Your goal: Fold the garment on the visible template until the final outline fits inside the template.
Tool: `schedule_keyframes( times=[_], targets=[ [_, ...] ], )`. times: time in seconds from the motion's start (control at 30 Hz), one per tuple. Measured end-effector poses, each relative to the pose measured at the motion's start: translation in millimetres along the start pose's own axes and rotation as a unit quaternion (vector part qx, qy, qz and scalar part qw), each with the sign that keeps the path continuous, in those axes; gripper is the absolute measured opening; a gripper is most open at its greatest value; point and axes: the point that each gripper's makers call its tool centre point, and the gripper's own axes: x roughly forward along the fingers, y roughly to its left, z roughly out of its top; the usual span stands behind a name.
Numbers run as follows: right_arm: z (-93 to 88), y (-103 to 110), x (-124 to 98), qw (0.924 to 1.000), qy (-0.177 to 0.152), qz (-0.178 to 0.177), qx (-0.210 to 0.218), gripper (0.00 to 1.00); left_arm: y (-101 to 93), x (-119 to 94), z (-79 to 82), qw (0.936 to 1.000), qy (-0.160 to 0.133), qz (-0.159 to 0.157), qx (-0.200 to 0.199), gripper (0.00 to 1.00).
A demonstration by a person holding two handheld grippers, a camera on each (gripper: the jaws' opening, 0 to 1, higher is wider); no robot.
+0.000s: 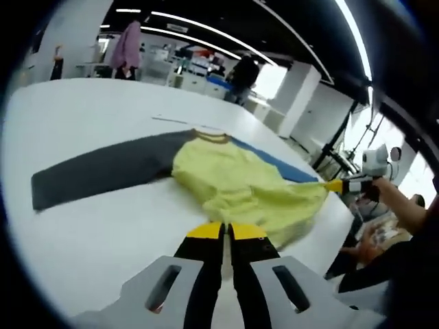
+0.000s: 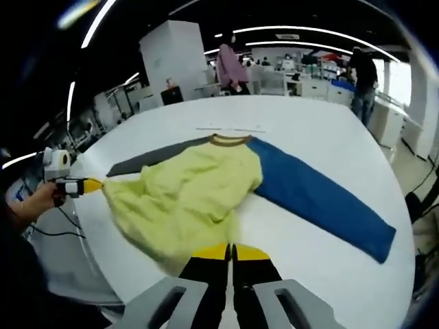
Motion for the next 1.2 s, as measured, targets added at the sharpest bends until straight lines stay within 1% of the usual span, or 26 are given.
schedule_keyframes(
  times=[0.07, 0.17, 0.33, 0.47, 0.57, 0.7, 0.83, 0.97, 1.1, 1.13, 1.2],
  targets=[
    [-0.8, 2.3, -5.4, 1.0, -0.002, -0.004, 0.003, 0.0, 1.1, -3.8, -3.2, 1.0, 0.003, 0.003, -0.007, 0.0],
    [-3.8, 7.0, -11.9, 0.9999, -0.004, -0.011, 0.006, 0.0, 3.1, -8.9, -12.5, 0.9997, 0.018, 0.013, -0.012, 0.01],
    [-11.1, 17.4, -15.9, 0.9999, -0.001, -0.015, 0.005, 0.0, 7.2, -13.9, -24.8, 0.9989, 0.033, 0.022, -0.025, 0.01],
    [-24.2, 18.4, -15.1, 0.9996, 0.015, -0.022, -0.003, 0.0, 9.2, -18.0, -35.3, 0.998, 0.051, 0.031, -0.021, 0.01],
    [-34.6, 19.8, -14.8, 0.9994, 0.026, -0.022, 0.003, 0.0, 10.3, -20.5, -41.9, 0.9972, 0.063, 0.033, -0.024, 0.01],
    [-53.1, 22.5, -14.0, 0.9983, 0.048, -0.024, 0.024, 0.0, 11.1, -23.8, -53.1, 0.9957, 0.08, 0.039, -0.026, 0.01],
    [-74.6, 25.2, -11.5, 0.9958, 0.08, -0.029, 0.034, 0.0, 17.8, -26.7, -67.4, 0.9928, 0.103, 0.055, -0.024, 0.01],
    [-87.7, 18.2, -6.9, 0.9942, 0.09, -0.04, 0.042, 0.0, 28.1, -28.6, -80.6, 0.9901, 0.117, 0.065, -0.041, 0.01],
    [-98.0, 11.3, -4.8, 0.9925, 0.099, -0.05, 0.05, 0.0, 28.1, -29.3, -89.8, 0.9884, 0.128, 0.064, -0.052, 0.01],
    [-99.9, 11.0, -3.9, 0.9923, 0.1, -0.05, 0.052, 0.0, 27.9, -29.2, -90.6, 0.9883, 0.128, 0.064, -0.053, 0.01],
    [-103.5, 11.0, -2.4, 0.992, 0.102, -0.049, 0.056, 0.0, 27.8, -28.8, -97.1, 0.9869, 0.136, 0.065, -0.058, 0.01]
  ],
)
